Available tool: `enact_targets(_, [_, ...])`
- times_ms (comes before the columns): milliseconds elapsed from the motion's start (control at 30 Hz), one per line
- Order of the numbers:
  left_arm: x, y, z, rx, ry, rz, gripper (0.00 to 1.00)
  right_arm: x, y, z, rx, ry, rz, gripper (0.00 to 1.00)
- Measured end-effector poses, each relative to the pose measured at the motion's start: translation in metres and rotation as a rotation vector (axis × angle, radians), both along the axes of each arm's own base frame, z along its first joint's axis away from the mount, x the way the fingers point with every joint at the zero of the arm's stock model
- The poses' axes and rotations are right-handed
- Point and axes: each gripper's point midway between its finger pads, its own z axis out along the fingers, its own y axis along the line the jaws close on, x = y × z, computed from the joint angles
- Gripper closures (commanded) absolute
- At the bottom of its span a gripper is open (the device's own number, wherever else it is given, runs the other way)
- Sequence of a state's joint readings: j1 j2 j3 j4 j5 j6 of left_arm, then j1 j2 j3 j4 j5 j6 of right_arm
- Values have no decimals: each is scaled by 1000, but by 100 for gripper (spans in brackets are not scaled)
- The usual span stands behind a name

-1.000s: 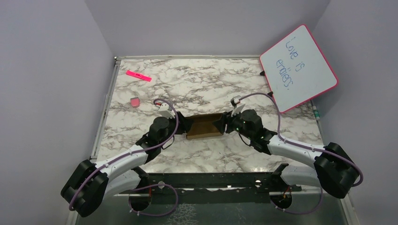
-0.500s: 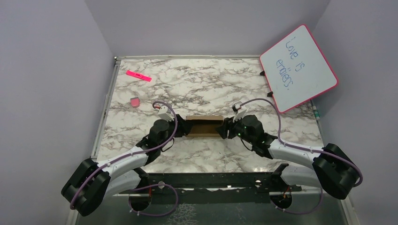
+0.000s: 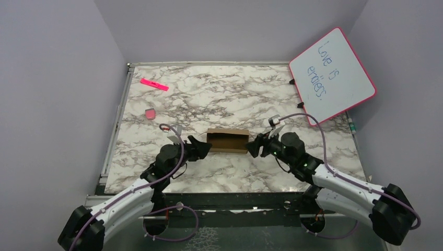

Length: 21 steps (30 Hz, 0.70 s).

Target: Fold the paper box

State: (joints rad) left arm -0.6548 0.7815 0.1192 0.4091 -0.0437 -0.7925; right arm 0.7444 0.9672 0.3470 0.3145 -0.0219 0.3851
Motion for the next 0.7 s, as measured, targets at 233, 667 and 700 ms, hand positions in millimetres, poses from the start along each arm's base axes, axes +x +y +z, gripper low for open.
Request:
enact_targets(233, [1, 20, 49, 19, -87, 73, 23, 2, -25, 40, 13, -37, -117, 27])
enact_targets(667, [60, 22, 131, 207, -163, 208, 25, 55, -15, 97, -73, -40, -264, 30])
enact_targets(700, [67, 16, 123, 243, -142, 199, 26, 57, -13, 90, -95, -27, -263, 30])
